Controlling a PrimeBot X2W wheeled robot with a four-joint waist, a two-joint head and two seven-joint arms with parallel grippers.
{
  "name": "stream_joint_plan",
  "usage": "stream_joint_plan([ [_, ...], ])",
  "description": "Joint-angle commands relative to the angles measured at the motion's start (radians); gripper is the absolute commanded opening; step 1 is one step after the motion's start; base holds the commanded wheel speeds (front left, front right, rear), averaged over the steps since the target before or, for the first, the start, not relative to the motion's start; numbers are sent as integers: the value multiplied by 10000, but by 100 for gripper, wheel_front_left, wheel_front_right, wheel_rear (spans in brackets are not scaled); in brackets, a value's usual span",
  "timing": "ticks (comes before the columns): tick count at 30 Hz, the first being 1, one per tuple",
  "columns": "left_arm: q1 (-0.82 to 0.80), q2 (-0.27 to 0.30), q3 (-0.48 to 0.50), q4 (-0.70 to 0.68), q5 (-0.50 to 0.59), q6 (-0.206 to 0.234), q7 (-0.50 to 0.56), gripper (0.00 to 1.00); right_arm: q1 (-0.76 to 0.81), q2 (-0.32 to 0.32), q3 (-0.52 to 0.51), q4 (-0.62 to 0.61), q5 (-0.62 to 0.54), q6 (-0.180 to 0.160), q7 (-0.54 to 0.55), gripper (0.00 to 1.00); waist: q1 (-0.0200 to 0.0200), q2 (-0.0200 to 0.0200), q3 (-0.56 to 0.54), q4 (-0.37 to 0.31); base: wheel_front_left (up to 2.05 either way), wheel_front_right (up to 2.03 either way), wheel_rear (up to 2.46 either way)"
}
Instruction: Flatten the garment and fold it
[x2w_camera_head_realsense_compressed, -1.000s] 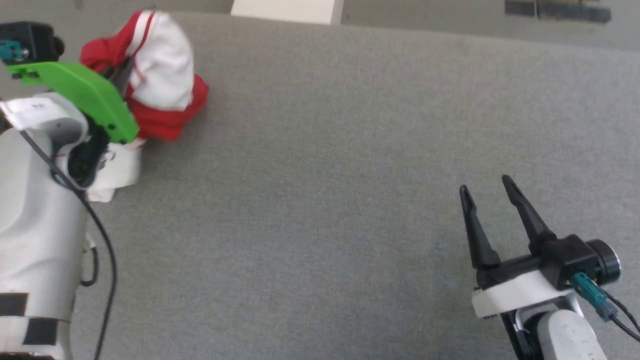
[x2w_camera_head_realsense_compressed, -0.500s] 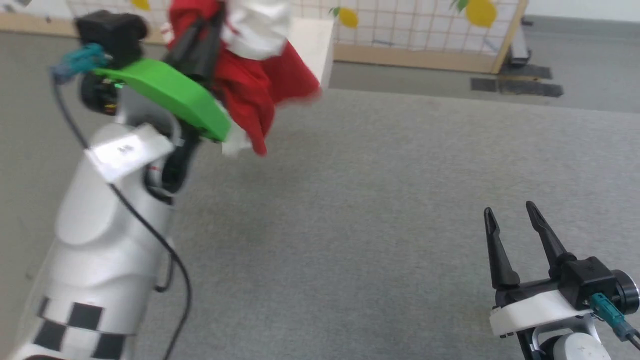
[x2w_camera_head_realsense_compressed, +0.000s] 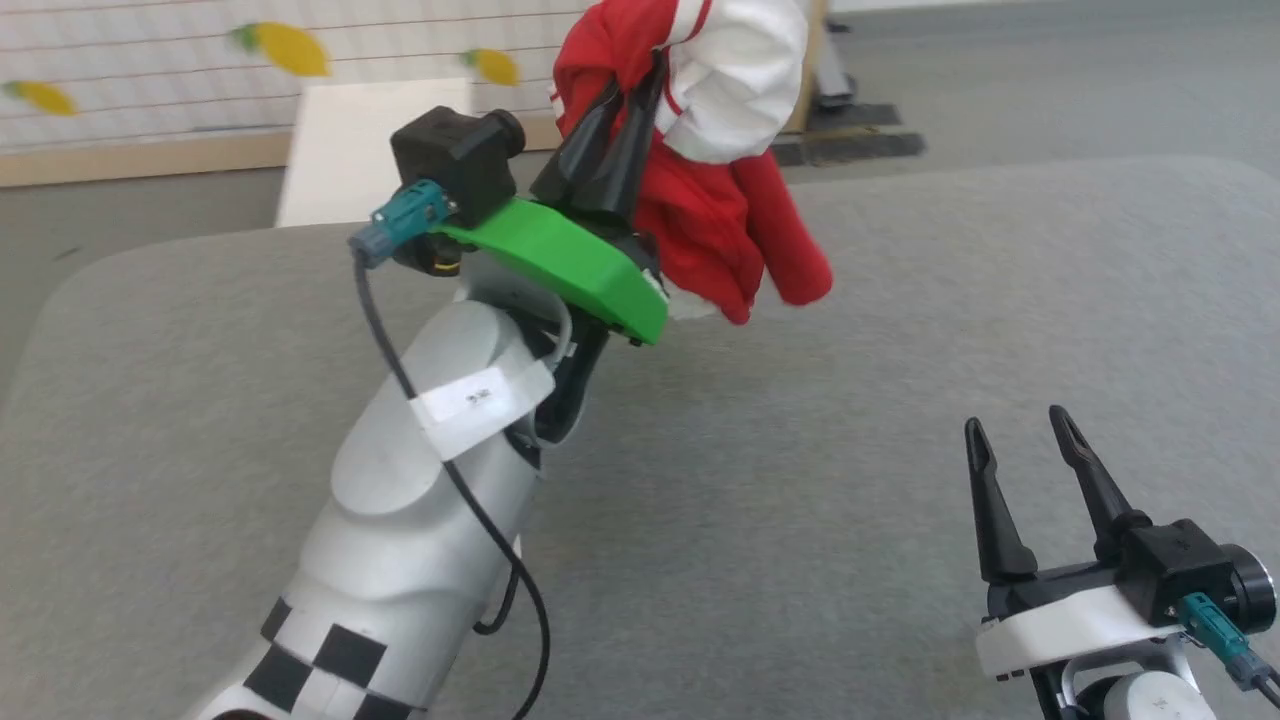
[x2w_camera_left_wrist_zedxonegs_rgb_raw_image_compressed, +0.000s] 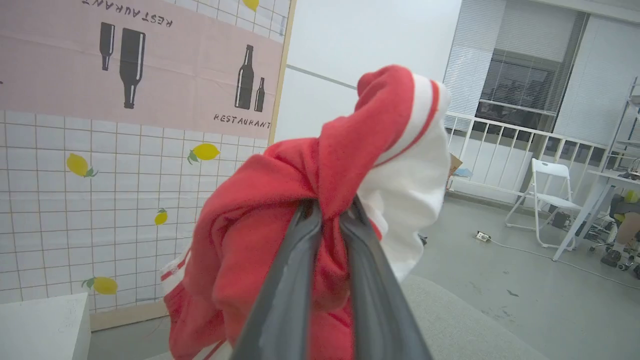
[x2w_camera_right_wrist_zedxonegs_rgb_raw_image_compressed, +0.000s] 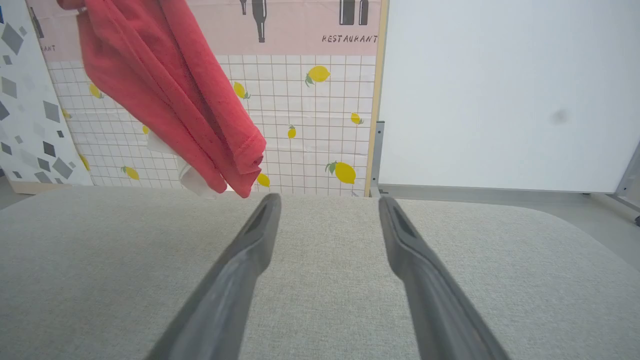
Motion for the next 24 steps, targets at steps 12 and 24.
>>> stream_joint_plan([
  [12, 1194, -96, -2265, 2292, 244, 475, -697, 0, -188, 12, -62, -108, 443, -15, -59, 100, 1, 33, 1320, -1675, 0, 0, 0],
  [24, 1538, -98, -3223, 3675, -125, 281, -715, 100, -348, 12, -149, 202, 267, -15, -59, 100, 1, 33, 1149, -642, 0, 0, 0],
])
